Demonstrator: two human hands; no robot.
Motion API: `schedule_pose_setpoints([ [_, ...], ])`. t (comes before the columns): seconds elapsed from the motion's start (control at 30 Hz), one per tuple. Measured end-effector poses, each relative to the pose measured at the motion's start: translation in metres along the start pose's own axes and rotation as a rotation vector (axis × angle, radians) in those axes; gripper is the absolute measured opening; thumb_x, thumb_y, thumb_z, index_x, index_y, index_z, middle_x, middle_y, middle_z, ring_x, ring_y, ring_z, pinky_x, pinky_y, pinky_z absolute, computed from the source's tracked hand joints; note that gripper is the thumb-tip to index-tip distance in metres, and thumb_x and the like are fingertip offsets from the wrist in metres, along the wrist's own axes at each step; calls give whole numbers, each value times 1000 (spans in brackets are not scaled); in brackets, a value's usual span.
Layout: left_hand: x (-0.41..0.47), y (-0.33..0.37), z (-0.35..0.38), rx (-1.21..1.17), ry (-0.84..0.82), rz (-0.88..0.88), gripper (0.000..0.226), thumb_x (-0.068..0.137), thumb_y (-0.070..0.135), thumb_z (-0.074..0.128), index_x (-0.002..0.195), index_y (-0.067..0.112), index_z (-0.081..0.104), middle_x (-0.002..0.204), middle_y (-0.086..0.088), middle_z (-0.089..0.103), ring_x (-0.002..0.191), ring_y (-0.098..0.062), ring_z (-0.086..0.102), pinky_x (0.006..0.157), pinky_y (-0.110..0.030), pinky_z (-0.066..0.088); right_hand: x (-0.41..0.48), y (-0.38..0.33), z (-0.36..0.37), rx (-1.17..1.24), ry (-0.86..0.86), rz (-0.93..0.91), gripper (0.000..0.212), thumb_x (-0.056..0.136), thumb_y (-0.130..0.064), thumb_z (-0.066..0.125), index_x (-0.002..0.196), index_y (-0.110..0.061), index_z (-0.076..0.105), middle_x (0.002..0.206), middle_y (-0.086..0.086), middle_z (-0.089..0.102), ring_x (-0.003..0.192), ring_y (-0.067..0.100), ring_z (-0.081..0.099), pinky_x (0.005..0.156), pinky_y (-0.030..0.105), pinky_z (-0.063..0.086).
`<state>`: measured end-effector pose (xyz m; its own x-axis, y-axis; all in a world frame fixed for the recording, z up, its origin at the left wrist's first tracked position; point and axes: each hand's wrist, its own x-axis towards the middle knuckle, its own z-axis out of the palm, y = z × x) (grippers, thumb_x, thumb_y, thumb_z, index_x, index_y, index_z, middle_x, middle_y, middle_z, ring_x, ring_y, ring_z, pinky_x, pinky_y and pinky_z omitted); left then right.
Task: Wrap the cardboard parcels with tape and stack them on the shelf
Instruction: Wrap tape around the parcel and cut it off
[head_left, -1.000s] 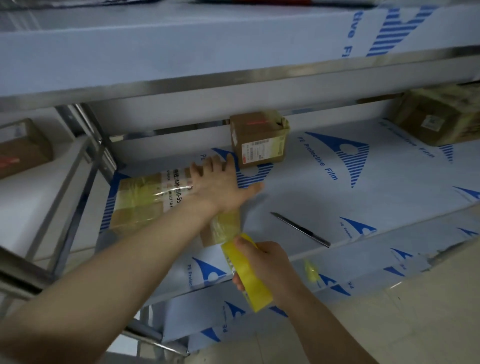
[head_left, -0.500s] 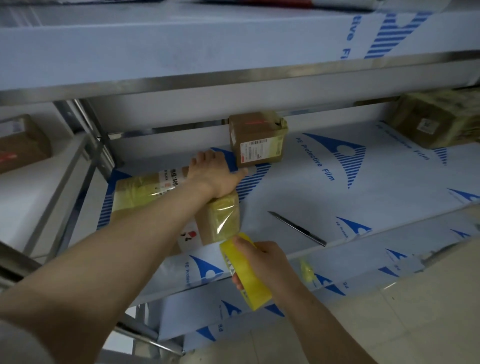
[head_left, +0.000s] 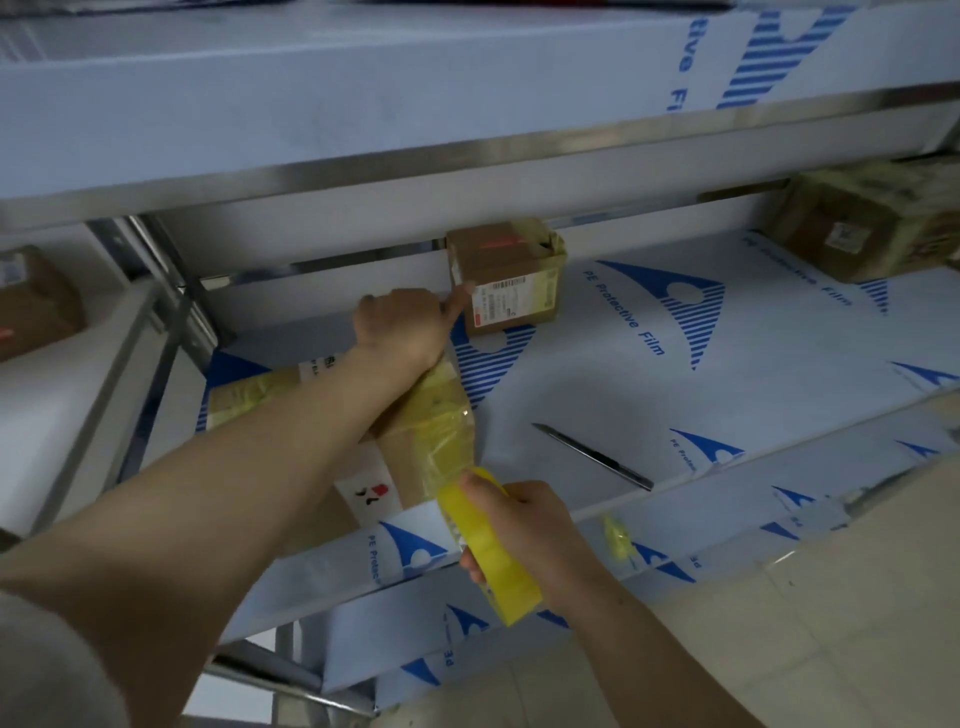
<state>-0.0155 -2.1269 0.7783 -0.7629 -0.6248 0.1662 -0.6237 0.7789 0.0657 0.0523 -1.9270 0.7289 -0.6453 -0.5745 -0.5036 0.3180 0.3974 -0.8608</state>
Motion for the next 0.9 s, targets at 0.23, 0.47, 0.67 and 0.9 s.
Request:
schedule_pose_setpoints([
  [0.23,-43,-5,-7,-59,-355,217,111,67,89,8,152,20,-2,160,-11,2,147,-25,2,116,-48,-1,-1,-4,2,4,3,11,46,87,-43,58,69,-1,60,54,13,64,41,19,58,52,25,48],
  [0.47,-45,-74,-39,33,-717,260,145,49,59,84,147,36,-20,157,-4,3,144,-34,6,114,-53,16,-16,-6,0,-18,-33,24,46,89,-44,58,69,-2,63,51,10,63,39,18,56,50,24,49],
  [0.67,-36,-92,-52,-497,-992,270,110,51,52,82,146,28,31,126,-4,60,111,-24,61,99,-46,47,-51,-38,-23,102,-84,-21,26,82,-37,66,86,-12,69,60,3,70,48,13,65,44,21,50],
  [0.9,-39,-102,-53,-243,-428,213,49,82,55,62,121,26,62,112,-1,67,100,-17,63,88,-34,48,-26,-102,-11,64,-100,-167,12,86,-24,66,90,-12,66,69,6,74,63,19,72,62,34,60],
])
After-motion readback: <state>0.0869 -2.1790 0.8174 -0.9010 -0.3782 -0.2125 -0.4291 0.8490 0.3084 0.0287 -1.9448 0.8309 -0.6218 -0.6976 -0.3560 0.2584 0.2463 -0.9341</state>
